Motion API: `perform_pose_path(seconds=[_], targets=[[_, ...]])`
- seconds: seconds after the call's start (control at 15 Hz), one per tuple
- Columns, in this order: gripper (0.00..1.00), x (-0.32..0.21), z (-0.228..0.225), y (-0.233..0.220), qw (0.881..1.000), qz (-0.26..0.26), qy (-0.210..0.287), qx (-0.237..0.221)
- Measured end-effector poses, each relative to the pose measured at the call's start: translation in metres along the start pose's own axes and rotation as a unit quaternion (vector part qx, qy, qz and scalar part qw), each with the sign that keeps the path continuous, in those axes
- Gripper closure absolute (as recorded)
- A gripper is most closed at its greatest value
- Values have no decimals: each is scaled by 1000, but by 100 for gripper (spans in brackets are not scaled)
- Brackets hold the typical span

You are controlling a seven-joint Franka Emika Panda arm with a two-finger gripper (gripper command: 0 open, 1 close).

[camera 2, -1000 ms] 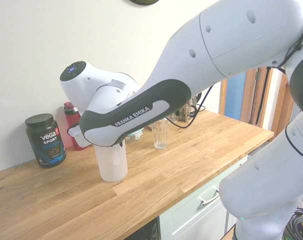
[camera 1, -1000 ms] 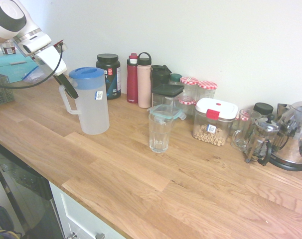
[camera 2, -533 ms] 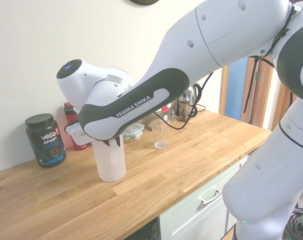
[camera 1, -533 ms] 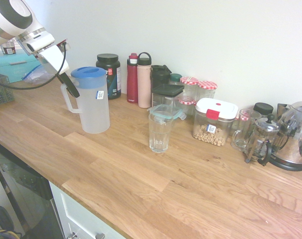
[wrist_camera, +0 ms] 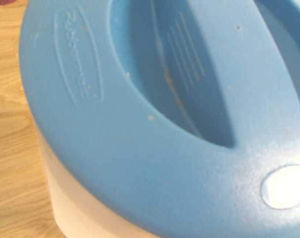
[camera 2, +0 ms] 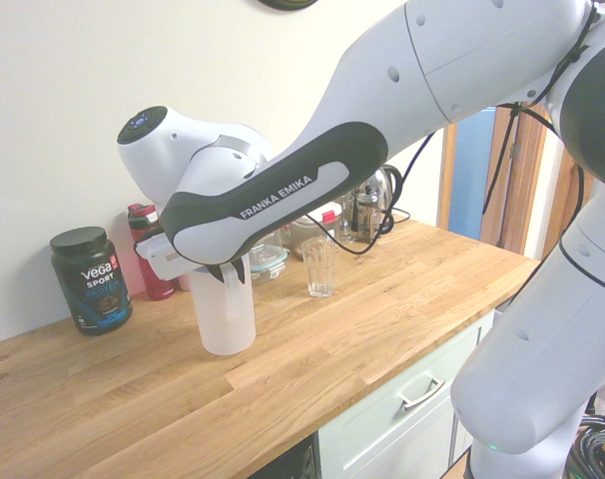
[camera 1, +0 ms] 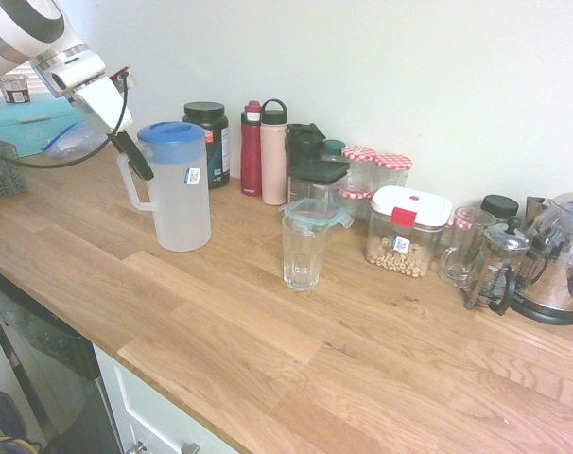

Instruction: Pour me some water

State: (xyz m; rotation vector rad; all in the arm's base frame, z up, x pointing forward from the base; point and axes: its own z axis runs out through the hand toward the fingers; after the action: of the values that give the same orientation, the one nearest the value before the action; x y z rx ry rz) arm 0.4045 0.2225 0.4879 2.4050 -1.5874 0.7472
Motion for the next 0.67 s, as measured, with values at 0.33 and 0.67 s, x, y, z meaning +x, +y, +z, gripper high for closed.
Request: perform_pose_path(seconds=[0.33,0.67], targets=[[0,3,5,-5,1000,-4,5,0],[0,6,-2,-10,1000,2,-9,1]])
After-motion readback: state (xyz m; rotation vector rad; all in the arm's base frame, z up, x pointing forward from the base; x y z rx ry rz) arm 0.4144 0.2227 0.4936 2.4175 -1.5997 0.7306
